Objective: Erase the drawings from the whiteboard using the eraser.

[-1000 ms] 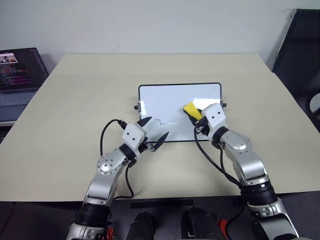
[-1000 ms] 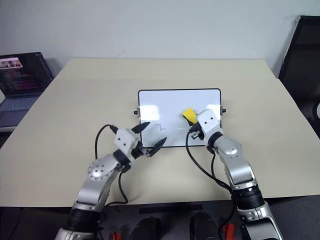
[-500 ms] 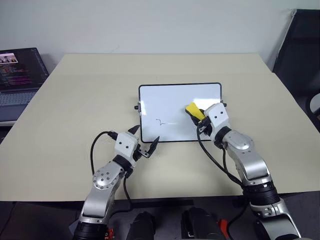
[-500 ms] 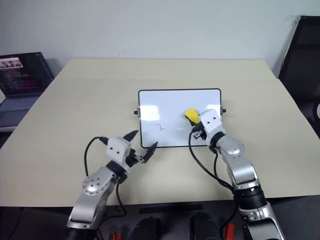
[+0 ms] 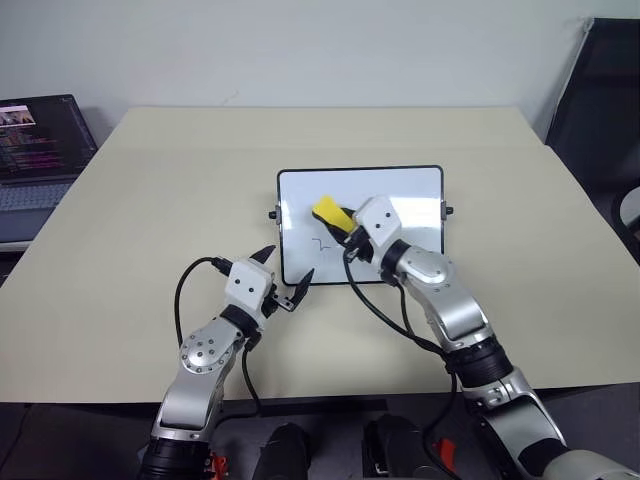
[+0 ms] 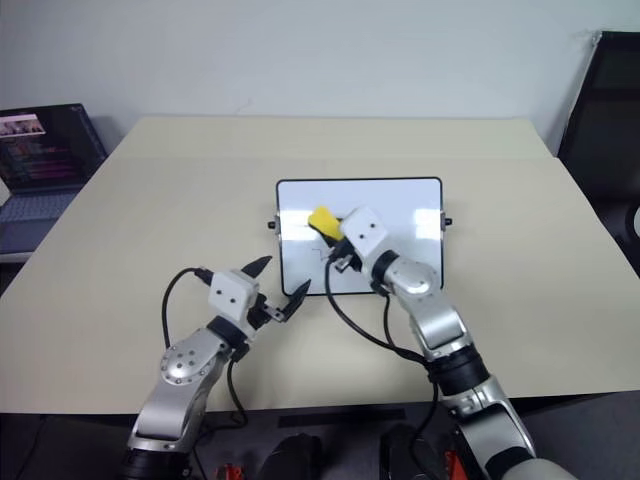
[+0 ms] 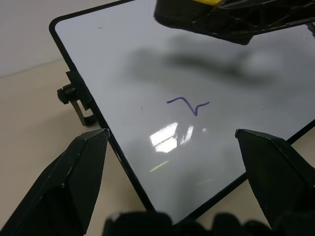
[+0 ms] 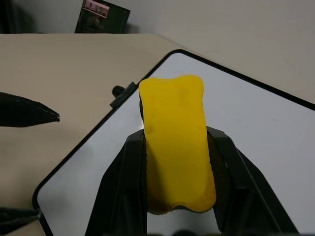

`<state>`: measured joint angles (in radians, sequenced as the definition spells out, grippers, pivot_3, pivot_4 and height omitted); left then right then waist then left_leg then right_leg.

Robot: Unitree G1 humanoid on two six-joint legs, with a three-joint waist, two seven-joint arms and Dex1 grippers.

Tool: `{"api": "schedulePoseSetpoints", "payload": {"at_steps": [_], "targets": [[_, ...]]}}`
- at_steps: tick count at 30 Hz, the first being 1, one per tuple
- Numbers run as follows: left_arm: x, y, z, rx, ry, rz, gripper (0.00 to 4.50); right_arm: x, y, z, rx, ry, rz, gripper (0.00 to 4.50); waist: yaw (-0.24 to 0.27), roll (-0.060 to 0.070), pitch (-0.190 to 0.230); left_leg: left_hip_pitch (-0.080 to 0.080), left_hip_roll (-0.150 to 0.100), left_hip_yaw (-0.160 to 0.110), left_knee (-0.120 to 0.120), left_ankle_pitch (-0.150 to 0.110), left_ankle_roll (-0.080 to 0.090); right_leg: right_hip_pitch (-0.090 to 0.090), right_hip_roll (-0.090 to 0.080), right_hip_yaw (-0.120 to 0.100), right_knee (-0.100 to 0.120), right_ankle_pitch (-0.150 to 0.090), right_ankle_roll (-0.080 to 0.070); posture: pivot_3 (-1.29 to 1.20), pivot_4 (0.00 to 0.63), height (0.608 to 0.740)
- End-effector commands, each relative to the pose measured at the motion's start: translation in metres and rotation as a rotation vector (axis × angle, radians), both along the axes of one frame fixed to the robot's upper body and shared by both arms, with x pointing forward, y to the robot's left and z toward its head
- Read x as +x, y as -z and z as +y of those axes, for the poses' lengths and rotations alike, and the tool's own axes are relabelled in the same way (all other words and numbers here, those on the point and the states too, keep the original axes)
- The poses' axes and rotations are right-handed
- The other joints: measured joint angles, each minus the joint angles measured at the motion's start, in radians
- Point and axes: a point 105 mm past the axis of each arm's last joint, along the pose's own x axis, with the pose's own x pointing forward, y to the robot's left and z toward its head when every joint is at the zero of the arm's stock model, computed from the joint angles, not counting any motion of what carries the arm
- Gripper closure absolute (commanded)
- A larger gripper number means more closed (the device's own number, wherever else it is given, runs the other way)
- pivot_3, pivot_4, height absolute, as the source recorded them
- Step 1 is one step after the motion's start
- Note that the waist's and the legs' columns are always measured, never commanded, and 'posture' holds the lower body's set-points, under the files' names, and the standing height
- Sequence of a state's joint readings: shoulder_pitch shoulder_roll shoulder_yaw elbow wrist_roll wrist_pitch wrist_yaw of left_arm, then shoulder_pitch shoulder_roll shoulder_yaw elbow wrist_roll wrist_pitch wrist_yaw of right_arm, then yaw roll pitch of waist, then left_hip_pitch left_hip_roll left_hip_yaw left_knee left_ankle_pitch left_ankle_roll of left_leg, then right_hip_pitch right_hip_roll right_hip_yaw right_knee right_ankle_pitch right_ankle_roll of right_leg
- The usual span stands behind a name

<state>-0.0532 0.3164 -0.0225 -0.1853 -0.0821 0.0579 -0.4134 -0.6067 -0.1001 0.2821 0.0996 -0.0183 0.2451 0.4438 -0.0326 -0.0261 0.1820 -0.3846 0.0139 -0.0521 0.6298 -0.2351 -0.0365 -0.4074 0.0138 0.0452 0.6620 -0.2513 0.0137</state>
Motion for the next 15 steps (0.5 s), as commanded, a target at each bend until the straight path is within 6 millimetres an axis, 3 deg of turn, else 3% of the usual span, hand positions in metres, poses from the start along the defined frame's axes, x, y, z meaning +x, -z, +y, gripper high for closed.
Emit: {"api": "schedulePoseSetpoints", "payload": {"at_steps": [1, 10, 15], "targets": [[0.003, -0.014, 0.007, -0.001, -0.011, -0.058, 0.0, -0.002, -0.01, 0.016, -0.002, -0.047, -0.05, 3.27, 0.0, 0.0, 0.0, 0.0, 0.0, 0.0, 0.0, 0.0, 0.0, 0.0, 0.0, 0.0, 0.0, 0.0, 0.0, 0.0, 0.15, 0.74], [0.015, -0.023, 0.019, 0.037, -0.048, -0.096, 0.0, -0.001, 0.013, 0.031, -0.129, -0.071, -0.02, 3.27, 0.0, 0.0, 0.0, 0.0, 0.0, 0.0, 0.0, 0.0, 0.0, 0.0, -0.001, 0.0, 0.0, 0.0, 0.0, 0.0, 0.15, 0.74], [0.016, -0.024, 0.023, 0.041, -0.056, -0.098, 0.0, 0.006, 0.03, 0.027, -0.259, -0.031, 0.021, 3.27, 0.0, 0.0, 0.0, 0.0, 0.0, 0.0, 0.0, 0.0, 0.0, 0.0, -0.001, 0.0, 0.001, 0.0, 0.0, 0.0, 0.15, 0.74]]}}
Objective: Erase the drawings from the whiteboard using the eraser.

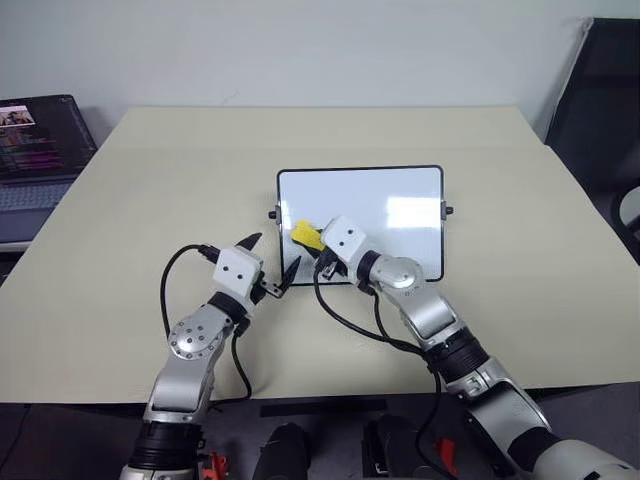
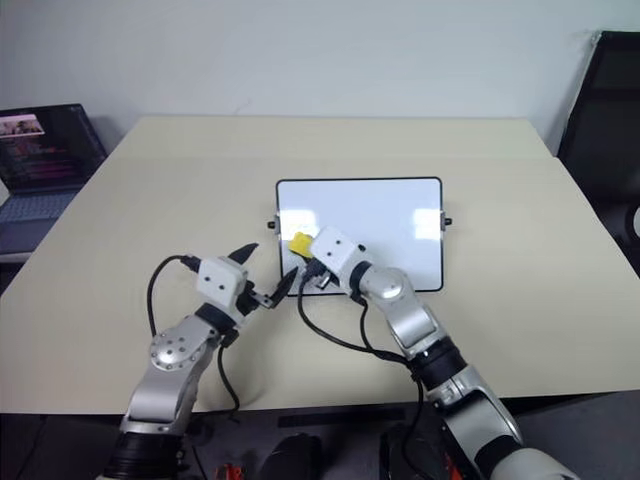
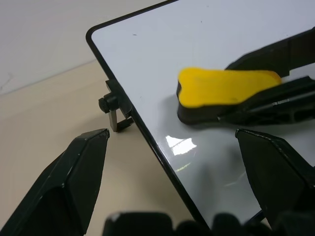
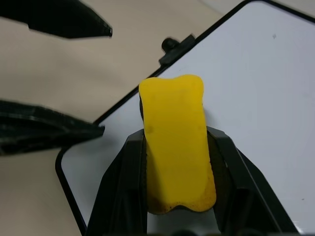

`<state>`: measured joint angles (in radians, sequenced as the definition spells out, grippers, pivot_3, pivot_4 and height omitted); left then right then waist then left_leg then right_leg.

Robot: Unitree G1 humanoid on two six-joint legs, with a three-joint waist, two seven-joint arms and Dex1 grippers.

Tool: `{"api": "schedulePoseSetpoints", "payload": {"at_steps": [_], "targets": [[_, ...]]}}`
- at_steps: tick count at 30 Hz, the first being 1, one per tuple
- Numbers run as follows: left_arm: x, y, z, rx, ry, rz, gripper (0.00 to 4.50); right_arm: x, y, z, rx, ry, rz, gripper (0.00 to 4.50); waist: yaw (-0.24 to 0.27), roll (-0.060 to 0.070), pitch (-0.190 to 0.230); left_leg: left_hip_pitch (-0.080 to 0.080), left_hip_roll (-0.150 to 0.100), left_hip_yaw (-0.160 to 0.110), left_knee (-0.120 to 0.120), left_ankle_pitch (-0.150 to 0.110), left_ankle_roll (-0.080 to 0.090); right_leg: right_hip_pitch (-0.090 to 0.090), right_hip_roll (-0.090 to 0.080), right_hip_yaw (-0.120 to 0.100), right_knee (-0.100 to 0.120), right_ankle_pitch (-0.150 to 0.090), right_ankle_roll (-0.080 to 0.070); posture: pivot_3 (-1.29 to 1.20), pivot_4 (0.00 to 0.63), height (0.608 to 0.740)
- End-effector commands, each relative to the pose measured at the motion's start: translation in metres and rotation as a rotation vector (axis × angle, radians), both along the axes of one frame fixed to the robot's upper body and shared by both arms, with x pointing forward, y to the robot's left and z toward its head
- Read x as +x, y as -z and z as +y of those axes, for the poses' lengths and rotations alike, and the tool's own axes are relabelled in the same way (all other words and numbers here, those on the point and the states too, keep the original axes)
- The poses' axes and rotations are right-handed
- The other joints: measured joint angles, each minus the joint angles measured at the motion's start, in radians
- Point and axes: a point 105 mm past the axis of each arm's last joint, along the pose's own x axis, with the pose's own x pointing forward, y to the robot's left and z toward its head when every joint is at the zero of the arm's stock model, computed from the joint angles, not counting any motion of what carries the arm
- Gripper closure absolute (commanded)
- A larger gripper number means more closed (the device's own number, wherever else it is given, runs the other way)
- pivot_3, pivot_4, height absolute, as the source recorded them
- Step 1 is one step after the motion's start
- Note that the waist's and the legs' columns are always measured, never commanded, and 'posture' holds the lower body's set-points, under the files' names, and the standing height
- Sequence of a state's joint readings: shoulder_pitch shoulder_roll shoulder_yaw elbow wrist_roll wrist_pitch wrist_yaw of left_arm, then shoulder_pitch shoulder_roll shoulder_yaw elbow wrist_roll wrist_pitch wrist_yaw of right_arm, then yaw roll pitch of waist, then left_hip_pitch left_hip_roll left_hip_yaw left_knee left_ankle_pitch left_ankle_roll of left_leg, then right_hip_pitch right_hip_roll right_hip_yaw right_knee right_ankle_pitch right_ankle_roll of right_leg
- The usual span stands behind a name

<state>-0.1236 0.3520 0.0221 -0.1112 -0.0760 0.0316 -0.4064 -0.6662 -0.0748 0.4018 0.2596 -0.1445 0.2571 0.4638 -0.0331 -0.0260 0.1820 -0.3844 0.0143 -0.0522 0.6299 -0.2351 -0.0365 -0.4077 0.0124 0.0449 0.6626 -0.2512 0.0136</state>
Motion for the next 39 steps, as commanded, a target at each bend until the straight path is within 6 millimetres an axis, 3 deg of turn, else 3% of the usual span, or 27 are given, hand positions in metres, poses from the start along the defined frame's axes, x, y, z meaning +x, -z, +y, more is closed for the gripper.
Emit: {"api": "schedulePoseSetpoints", "payload": {"at_steps": [1, 10, 19, 30, 33, 39], "targets": [[0.001, -0.015, 0.004, 0.007, -0.004, -0.058, 0.0, 0.006, -0.008, -0.001, -0.043, 0.028, -0.03, 3.27, 0.0, 0.0, 0.0, 0.0, 0.0, 0.0, 0.0, 0.0, 0.0, 0.0, 0.0, 0.0, 0.0, 0.0, 0.0, 0.0, 0.15, 0.74], [0.009, -0.022, -0.004, 0.01, 0.017, -0.079, 0.0, 0.011, 0.001, -0.019, -0.088, 0.079, -0.032, 3.27, 0.001, 0.0, 0.0, 0.0, -0.001, 0.0, 0.0, 0.0, 0.0, 0.0, 0.0, 0.0, 0.001, 0.0, 0.0, 0.0, 0.15, 0.74], [0.009, -0.022, -0.004, 0.013, 0.03, -0.079, 0.0, 0.003, 0.022, -0.069, -0.168, 0.156, 0.008, 3.27, 0.005, -0.001, 0.0, 0.001, -0.001, 0.0, 0.001, 0.0, 0.0, 0.002, -0.001, 0.0, 0.0, 0.0, 0.001, 0.0, 0.15, 0.74], [0.012, -0.024, -0.003, 0.014, 0.033, -0.088, 0.0, -0.007, 0.036, -0.104, -0.233, 0.219, 0.038, 3.27, 0.005, -0.001, -0.001, 0.002, -0.001, 0.0, 0.001, 0.0, 0.0, 0.003, 0.0, 0.0, 0.0, 0.0, 0.001, 0.0, 0.15, 0.74], [0.012, -0.025, -0.004, 0.013, 0.034, -0.089, 0.0, -0.005, 0.033, -0.11, -0.225, 0.24, 0.03, 3.27, 0.006, -0.002, -0.001, 0.002, -0.001, -0.001, 0.001, 0.0, 0.0, 0.003, 0.0, 0.0, 0.0, 0.0, 0.001, 0.0, 0.15, 0.74], [0.014, -0.025, -0.004, 0.009, 0.034, -0.09, 0.0, 0.005, 0.006, -0.086, -0.104, 0.232, -0.056, 3.27, 0.003, -0.002, -0.001, 0.002, -0.002, 0.0, 0.002, 0.001, 0.0, 0.003, 0.0, 0.0, 0.0, 0.001, 0.001, 0.0, 0.15, 0.74]]}}
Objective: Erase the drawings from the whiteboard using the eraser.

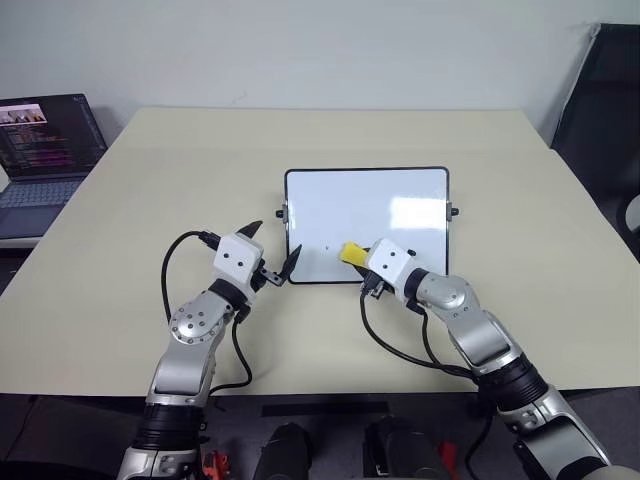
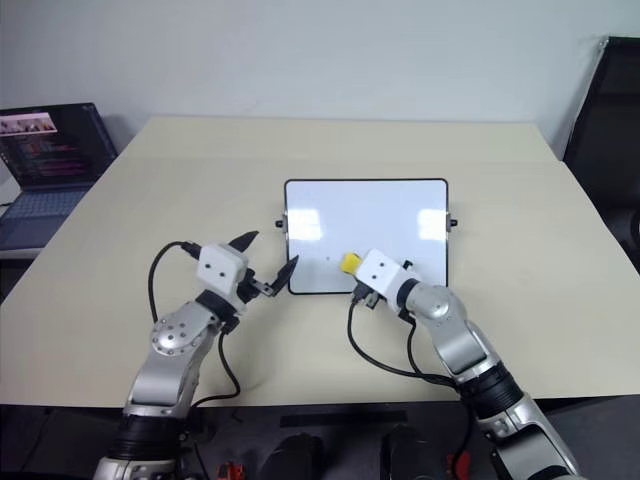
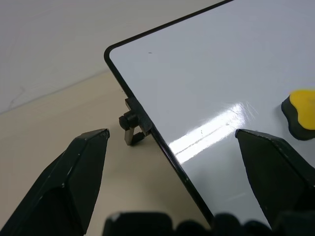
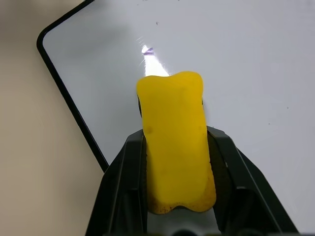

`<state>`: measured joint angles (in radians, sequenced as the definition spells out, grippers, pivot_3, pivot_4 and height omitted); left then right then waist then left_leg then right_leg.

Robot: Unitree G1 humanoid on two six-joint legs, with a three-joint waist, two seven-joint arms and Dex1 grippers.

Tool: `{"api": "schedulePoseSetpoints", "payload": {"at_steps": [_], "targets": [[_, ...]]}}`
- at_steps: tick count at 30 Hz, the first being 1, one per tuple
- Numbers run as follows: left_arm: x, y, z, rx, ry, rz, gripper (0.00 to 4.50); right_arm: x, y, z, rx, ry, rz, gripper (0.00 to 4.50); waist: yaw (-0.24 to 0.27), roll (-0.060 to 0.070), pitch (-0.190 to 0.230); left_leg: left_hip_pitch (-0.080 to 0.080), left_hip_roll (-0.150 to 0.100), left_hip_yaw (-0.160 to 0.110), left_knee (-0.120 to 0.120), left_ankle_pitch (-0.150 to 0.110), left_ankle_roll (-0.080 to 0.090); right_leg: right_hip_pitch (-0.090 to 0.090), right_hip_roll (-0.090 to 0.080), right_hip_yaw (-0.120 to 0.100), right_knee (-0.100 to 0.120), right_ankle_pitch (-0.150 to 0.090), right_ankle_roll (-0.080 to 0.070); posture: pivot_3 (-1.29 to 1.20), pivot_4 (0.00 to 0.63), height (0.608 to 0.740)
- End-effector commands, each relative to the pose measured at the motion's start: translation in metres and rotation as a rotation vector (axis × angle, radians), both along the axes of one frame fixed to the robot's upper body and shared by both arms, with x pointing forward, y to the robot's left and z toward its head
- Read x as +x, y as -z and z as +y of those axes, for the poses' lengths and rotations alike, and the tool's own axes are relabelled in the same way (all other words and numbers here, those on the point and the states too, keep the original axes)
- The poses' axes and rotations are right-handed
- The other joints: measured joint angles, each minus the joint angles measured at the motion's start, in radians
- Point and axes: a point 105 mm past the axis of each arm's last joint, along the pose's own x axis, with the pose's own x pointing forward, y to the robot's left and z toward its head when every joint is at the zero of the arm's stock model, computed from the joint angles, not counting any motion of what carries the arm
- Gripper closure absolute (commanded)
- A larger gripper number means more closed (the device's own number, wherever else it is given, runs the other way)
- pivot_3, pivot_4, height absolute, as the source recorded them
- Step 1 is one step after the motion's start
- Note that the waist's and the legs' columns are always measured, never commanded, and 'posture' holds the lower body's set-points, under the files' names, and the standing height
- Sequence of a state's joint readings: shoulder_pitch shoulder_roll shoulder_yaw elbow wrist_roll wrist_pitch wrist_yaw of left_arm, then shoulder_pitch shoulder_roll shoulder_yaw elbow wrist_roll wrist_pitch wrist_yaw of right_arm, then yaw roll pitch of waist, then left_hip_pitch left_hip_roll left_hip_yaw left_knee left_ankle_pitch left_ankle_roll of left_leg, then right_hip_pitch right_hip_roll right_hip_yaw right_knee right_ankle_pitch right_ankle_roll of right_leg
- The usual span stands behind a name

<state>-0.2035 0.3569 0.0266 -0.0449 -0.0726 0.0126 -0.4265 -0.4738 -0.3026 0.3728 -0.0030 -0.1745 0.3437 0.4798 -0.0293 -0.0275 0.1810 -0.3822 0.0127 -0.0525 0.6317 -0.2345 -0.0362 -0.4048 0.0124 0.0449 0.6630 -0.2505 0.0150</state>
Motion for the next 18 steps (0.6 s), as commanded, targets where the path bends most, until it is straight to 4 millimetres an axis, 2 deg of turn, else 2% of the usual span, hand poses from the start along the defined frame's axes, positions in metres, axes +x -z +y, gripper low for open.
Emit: {"api": "schedulePoseSetpoints", "payload": {"at_steps": [1, 6, 9, 13, 18], "targets": [[0.001, -0.015, -0.003, -0.001, 0.017, -0.061, 0.0, 0.02, -0.016, -0.006, 0.038, 0.095, -0.061, 3.27, -0.002, 0.0, 0.0, 0.0, 0.0, 0.0, 0.0, 0.0, 0.0, 0.0, 0.0, 0.0, 0.0, 0.0, 0.0, 0.0, 0.15, 0.74], [0.001, -0.014, -0.004, -0.002, 0.028, -0.052, 0.0, 0.029, -0.033, 0.017, 0.094, 0.084, -0.116, 3.27, -0.005, 0.0, 0.0, 0.0, 0.0, 0.001, 0.0, 0.0, 0.0, -0.001, 0.0, 0.0, 0.0, 0.001, -0.001, 0.0, 0.15, 0.74], [-0.001, -0.012, -0.008, -0.002, 0.042, -0.043, 0.0, 0.03, -0.03, 0.025, 0.083, 0.071, -0.111, 3.27, -0.004, 0.0, 0.0, 0.0, 0.0, 0.001, -0.001, 0.0, 0.0, -0.001, 0.0, 0.0, 0.0, 0.0, -0.001, 0.0, 0.15, 0.74], [-0.002, -0.012, -0.007, -0.003, 0.039, -0.04, 0.0, 0.03, -0.022, 0.028, 0.029, 0.052, -0.1, 3.27, -0.005, 0.0, 0.0, 0.0, 0.001, 0.001, -0.001, 0.0, 0.0, -0.001, 0.0, 0.0, 0.0, 0.0, -0.001, 0.0, 0.15, 0.74], [-0.004, -0.011, -0.006, -0.001, 0.034, -0.038, 0.0, 0.018, 0.002, 0.029, -0.072, -0.008, -0.06, 3.27, -0.005, 0.0, 0.0, 0.001, 0.001, 0.001, -0.001, 0.0, 0.0, -0.001, 0.0, 0.0, 0.0, 0.001, -0.001, 0.0, 0.15, 0.74]]}}
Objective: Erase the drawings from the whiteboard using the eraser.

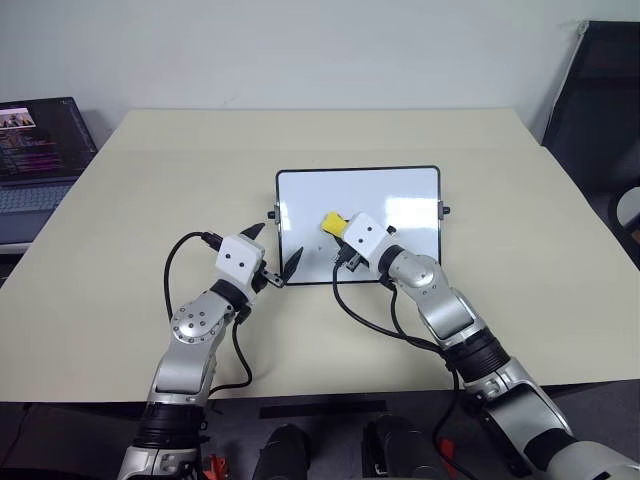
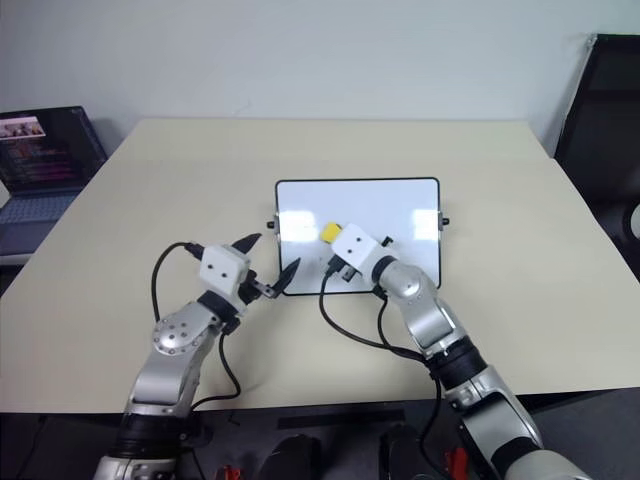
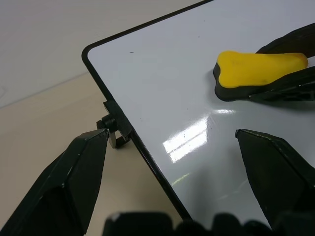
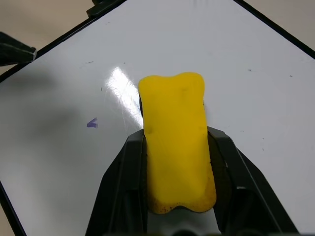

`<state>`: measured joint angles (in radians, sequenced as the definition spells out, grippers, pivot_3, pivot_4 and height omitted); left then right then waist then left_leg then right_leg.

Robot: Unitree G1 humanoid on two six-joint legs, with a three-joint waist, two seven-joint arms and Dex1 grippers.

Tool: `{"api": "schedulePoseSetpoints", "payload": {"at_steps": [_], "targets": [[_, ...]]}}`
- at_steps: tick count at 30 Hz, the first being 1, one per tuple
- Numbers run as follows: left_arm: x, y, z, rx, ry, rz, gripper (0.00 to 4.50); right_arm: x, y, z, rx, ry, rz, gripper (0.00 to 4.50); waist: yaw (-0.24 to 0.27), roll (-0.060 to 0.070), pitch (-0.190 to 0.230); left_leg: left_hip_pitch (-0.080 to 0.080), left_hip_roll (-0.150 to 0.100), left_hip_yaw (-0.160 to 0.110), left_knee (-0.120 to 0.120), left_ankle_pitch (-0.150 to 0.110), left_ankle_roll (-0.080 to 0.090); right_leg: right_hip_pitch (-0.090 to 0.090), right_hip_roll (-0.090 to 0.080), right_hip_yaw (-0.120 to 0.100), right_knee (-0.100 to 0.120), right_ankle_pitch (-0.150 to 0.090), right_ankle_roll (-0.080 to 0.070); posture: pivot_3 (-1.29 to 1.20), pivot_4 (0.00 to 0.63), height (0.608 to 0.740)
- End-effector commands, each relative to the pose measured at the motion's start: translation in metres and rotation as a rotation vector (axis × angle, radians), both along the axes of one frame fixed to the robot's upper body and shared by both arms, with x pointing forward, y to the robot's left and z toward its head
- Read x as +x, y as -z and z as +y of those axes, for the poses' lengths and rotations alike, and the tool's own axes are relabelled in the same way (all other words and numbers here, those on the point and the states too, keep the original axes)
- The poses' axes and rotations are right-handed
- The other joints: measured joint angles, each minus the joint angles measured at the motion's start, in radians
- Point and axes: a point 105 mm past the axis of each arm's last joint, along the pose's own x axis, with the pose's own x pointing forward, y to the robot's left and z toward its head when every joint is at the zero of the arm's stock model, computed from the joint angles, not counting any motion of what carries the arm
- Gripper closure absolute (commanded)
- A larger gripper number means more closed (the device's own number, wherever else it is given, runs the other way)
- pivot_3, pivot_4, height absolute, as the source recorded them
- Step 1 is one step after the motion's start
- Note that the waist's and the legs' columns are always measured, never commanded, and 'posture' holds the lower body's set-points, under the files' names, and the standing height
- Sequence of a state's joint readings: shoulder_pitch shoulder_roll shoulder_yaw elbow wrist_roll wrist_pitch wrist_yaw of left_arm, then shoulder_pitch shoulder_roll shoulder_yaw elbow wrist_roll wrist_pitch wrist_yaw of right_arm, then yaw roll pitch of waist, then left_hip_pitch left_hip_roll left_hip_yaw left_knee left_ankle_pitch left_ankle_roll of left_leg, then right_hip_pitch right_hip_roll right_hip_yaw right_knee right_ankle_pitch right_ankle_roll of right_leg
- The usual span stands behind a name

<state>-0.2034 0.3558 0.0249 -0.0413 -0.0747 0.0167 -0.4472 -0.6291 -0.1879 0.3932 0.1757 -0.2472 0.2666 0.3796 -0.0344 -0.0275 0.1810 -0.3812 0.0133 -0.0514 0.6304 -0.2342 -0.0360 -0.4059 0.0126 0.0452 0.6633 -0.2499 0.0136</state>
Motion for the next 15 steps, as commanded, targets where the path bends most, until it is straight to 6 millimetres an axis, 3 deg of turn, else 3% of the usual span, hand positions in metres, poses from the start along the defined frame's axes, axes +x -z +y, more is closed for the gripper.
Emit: {"api": "schedulePoseSetpoints", "payload": {"at_steps": [1, 15], "targets": [[-0.003, -0.013, -0.003, -0.003, 0.014, -0.051, 0.0, -0.009, 0.028, -0.002, -0.09, -0.026, 0.067, 3.27, 0.0, 0.0, 0.0, 0.0, 0.0, 0.0, 0.0, 0.0, 0.0, 0.0, 0.0, 0.0, 0.0, 0.0, 0.0, 0.0, 0.15, 0.74], [-0.011, -0.009, 0.004, 0.008, -0.005, -0.033, 0.0, -0.029, 0.043, 0.004, -0.156, -0.121, 0.102, 3.27, 0.001, 0.0, 0.0, 0.0, 0.001, 0.0, -0.001, 0.0, 0.0, 0.0, 0.0, 0.0, -0.001, 0.0, 0.0, 0.0, 0.15, 0.74]]}}
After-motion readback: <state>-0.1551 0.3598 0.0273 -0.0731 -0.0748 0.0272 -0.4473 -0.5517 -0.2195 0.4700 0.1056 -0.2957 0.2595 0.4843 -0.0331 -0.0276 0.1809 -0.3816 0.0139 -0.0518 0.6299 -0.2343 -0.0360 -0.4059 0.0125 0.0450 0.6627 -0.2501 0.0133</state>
